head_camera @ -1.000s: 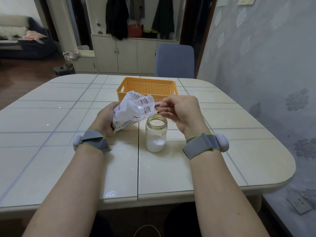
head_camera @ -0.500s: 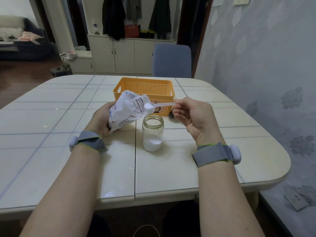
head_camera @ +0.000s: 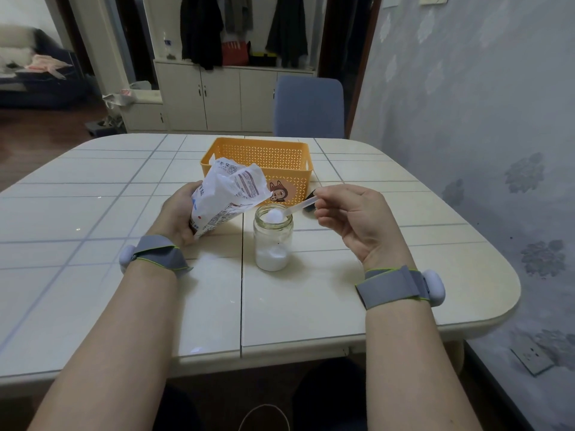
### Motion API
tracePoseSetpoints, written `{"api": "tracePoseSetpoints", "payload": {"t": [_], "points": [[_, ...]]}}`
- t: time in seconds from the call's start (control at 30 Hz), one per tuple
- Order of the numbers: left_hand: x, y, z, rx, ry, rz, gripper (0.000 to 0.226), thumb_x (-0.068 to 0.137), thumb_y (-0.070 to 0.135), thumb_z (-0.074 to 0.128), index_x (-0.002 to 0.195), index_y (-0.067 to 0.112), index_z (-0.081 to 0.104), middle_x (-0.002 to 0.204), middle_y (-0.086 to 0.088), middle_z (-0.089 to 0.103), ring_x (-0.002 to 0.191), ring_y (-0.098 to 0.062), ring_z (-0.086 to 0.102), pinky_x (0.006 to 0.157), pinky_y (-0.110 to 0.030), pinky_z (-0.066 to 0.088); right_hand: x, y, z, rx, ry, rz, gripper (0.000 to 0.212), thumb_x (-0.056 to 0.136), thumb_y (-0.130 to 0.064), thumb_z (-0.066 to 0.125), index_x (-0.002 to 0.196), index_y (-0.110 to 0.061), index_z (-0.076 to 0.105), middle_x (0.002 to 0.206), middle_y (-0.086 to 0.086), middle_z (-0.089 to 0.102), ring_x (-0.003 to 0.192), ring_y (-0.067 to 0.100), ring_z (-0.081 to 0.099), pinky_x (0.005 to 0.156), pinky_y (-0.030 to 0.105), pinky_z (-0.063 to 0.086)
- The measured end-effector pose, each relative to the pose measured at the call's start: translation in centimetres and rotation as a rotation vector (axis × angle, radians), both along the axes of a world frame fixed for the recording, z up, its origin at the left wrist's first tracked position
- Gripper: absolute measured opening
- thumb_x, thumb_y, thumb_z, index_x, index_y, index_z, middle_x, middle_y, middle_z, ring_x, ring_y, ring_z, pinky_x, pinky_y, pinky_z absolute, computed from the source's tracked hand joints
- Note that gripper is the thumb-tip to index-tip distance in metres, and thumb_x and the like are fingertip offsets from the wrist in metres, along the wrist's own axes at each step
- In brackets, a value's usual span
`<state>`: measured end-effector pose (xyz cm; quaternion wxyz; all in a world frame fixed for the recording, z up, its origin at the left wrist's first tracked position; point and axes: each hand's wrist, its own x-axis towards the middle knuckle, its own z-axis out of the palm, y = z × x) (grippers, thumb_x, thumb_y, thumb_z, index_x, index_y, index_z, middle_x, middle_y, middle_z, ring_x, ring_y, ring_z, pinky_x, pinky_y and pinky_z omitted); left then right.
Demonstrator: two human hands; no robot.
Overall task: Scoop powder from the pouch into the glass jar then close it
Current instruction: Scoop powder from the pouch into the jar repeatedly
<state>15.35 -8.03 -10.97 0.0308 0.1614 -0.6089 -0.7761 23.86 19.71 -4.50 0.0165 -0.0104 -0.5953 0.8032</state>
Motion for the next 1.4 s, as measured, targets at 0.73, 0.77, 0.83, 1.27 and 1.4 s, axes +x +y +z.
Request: {"api": "tracePoseSetpoints", "payload": {"t": [0.73, 0.77, 0.83, 1.27, 1.4], "points": [[0.3, 0.2, 0.1, 0.062, 0.021, -0.076, 0.047, 0.1, 0.025, 0.048, 0.063, 0.017, 0.077, 0.066, -0.006, 0.067, 0.054, -0.022, 0.063, 0.048, -0.022, 0.051, 0.0, -0.3, 0.1, -0.05, 0.108, -0.014, 0.007, 0.089, 0.005, 0.065, 0.085, 0.005, 0.071, 0.063, 0.011, 0.065, 0.051, 0.018, 0.061, 0.049, 0.022, 0.052], [0.5, 0.2, 0.2, 0.068, 0.016, -0.074, 0.042, 0.099, 0.026, 0.049, 0.07, 0.017, 0.078, 0.072, -0.007, 0.067, 0.058, -0.023, 0.064, 0.05, -0.024, 0.052, 0.0, -0.4, 0.4, -0.059, 0.122, -0.017, 0.007, 0.089, 0.004, 0.065, 0.085, 0.005, 0.071, 0.062, 0.01, 0.065, 0.052, 0.017, 0.062, 0.049, 0.021, 0.052], [0.5, 0.2, 0.3, 0.075, 0.008, -0.069, 0.032, 0.098, 0.028, 0.051, 0.084, 0.016, 0.078, 0.082, -0.009, 0.069, 0.066, -0.025, 0.066, 0.055, -0.027, 0.055, -0.3, -0.8, 1.1, -0.061, 0.153, -0.013, 0.007, 0.09, 0.002, 0.065, 0.085, 0.005, 0.07, 0.062, 0.01, 0.067, 0.053, 0.017, 0.065, 0.05, 0.021, 0.054], [-0.5, 0.2, -0.3, 0.071, 0.052, -0.126, 0.051, 0.101, 0.022, 0.047, 0.061, 0.015, 0.077, 0.062, -0.007, 0.065, 0.047, -0.021, 0.063, 0.043, -0.021, 0.05, -4.5, -8.8, 2.0, 0.87, 0.45, 0.092, 0.015, 0.091, -0.02, 0.07, 0.08, -0.013, 0.079, 0.073, -0.002, 0.075, 0.061, 0.013, 0.066, 0.061, 0.035, 0.058], [-0.6, 0.1, -0.4, 0.107, 0.029, -0.12, 0.04, 0.101, 0.025, 0.048, 0.074, 0.012, 0.074, 0.06, -0.007, 0.067, 0.053, -0.023, 0.064, 0.045, -0.022, 0.052, -4.8, -10.2, 1.6, 1.303, 0.5, 0.073, 0.023, 0.091, -0.029, 0.055, 0.072, -0.028, 0.069, 0.089, -0.01, 0.07, 0.088, 0.023, 0.065, 0.074, 0.04, 0.058]]}}
